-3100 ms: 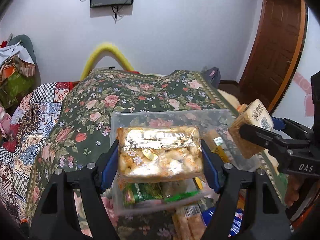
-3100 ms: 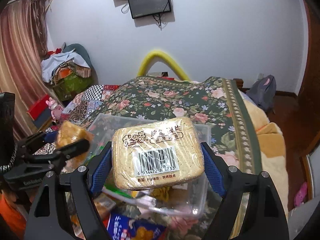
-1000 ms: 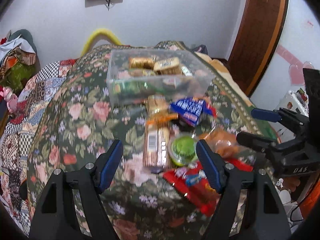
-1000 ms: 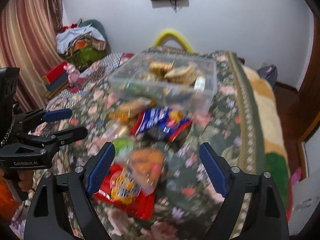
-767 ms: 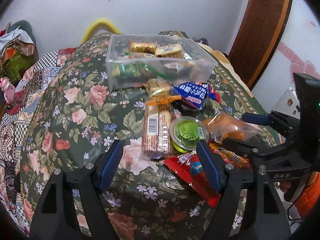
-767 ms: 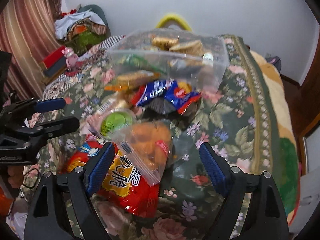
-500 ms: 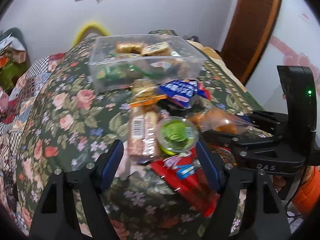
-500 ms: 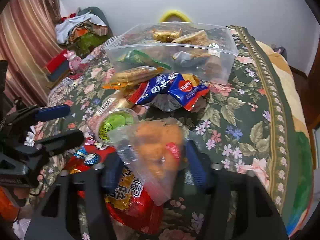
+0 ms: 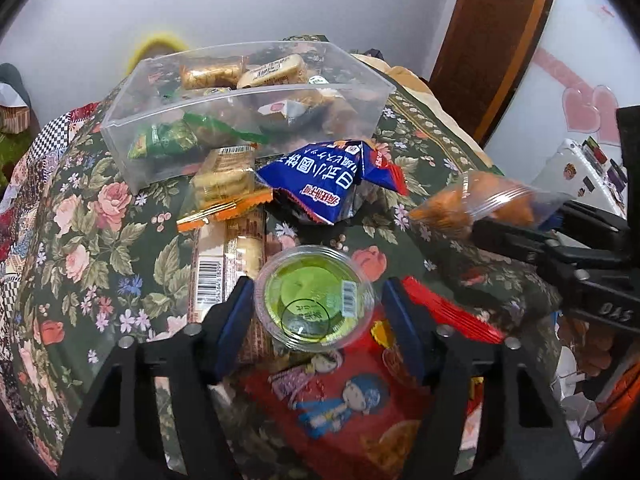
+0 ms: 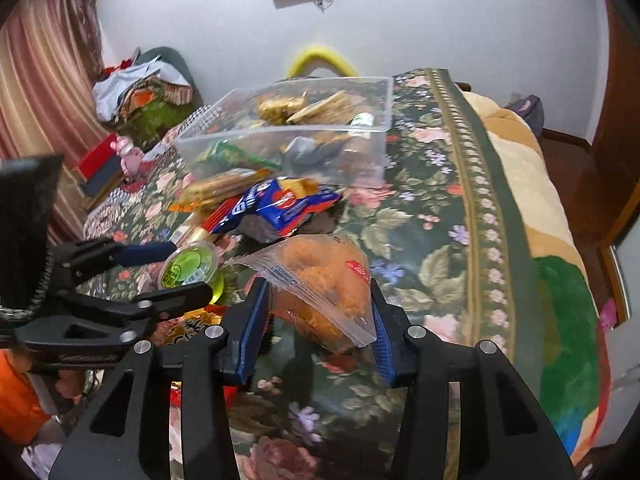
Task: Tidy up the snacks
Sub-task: 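Grasp the green jelly cup with the left tool while the right grasps the orange snack bag, then carry jelly cup over clear box with left tool while right carries orange bag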
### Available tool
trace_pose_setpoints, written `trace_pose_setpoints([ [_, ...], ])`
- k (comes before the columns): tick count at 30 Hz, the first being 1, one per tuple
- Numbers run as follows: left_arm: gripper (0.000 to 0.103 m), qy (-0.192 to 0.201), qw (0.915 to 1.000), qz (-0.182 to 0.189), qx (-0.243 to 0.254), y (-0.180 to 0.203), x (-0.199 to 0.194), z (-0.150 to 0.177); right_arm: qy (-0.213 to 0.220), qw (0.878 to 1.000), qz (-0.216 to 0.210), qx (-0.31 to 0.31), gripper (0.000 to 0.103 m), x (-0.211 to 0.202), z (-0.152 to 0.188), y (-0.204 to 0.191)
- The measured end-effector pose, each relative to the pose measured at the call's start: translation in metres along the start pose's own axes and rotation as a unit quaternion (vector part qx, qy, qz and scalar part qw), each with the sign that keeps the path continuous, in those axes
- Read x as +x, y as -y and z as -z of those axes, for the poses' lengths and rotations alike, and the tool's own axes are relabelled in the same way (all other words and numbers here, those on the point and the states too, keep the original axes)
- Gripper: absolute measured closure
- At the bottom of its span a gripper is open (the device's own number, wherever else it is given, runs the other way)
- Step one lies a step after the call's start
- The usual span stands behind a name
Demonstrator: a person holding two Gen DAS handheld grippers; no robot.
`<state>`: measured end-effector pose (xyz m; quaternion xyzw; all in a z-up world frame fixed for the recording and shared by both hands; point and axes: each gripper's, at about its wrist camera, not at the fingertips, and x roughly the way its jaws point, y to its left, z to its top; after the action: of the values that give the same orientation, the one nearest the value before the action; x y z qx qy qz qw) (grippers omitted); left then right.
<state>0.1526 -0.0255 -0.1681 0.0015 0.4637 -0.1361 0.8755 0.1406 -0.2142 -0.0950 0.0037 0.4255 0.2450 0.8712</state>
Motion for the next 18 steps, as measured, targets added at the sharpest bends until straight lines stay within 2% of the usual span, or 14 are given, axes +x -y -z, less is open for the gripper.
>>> trace_pose_setpoints([
  [3, 0.046, -0.012, 0.9999, 0.008, 0.007, 0.004, 0.007, -0.001, 0.005, 1.0, 0.001, 0.006, 0.06, -0.003, -0.001, 0.004],
  [10, 0.047, -0.008, 0.9998, -0.002, 0.019, 0.008, 0.01, -0.001, 0.007, 1.0, -0.004, 0.009, 0.06, -0.006, -0.002, 0.005],
  [18, 0.047, 0.023, 0.9997, -0.006, -0.001, -0.002, -0.016, -0.003, 0.02, 1.0, -0.003, 0.01, 0.06, -0.013, -0.01, 0.006],
])
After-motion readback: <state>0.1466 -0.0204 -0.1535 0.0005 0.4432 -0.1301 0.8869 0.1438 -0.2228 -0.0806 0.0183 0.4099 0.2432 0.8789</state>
